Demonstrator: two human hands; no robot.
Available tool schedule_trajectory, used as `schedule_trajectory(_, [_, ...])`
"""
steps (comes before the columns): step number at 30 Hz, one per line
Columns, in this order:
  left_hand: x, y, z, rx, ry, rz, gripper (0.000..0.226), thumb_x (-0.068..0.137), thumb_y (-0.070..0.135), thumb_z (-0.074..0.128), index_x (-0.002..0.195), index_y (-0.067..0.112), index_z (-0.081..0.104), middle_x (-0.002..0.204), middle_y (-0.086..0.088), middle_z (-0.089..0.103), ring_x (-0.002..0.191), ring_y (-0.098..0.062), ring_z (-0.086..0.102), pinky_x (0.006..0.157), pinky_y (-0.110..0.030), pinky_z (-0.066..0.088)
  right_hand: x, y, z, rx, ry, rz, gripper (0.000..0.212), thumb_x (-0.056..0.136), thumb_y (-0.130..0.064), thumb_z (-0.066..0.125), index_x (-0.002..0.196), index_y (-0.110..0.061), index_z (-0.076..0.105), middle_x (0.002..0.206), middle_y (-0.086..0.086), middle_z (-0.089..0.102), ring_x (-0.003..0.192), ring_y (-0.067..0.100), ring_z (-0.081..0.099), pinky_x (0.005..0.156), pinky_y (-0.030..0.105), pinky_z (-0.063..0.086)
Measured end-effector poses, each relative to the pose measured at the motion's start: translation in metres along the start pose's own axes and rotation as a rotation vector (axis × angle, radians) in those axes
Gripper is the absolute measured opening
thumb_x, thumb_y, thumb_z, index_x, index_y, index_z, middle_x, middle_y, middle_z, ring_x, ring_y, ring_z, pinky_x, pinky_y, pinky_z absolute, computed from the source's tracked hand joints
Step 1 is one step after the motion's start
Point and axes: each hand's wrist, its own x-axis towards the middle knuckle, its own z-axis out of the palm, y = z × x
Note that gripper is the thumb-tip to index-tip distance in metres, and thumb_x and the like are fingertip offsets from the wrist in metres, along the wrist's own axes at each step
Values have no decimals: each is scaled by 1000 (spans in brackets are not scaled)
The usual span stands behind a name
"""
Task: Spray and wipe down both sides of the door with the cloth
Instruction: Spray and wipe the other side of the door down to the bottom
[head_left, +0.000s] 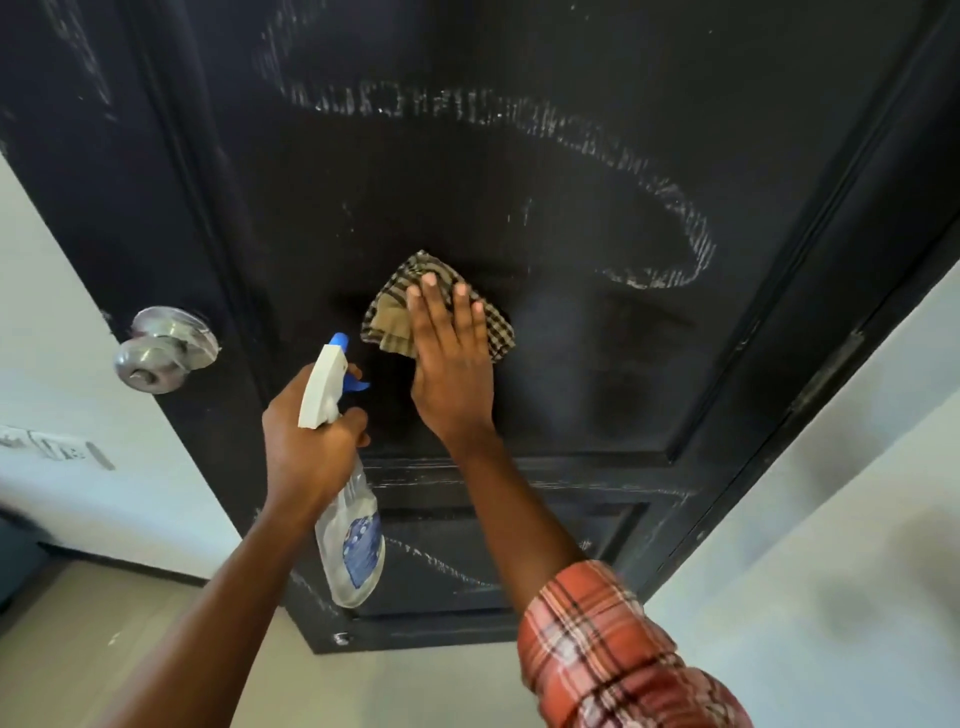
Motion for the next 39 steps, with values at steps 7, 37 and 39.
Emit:
schedule_trajectory(7, [-7,17,45,-60,-63,-37,43,72,-16,59,102,13,66,86,9,66,67,-19,62,54,-19,52,-11,135,-80,38,242,456,58,95,-12,40,148,6,24,155,27,22,146,36,10,121,37,-1])
schedule_trajectory(37, [-43,54,153,-38,51,-139,43,69,-18,56,96,14,66,89,-1,67,60,-19,58,54,-26,54,2,161,-94,297,460,666,59,97,-6,45,146,12,19,155,33,14,146,45,5,120,53,6])
schedule_trajectory(39, [-37,53,143,-8,73,-123,42,67,-18,57,93,15,65,85,-5,67,59,-18,57,52,-25,53,16,116,-76,280,327,446,61,93,-7,47,148,6,21,155,27,19,147,41,4,121,51,4])
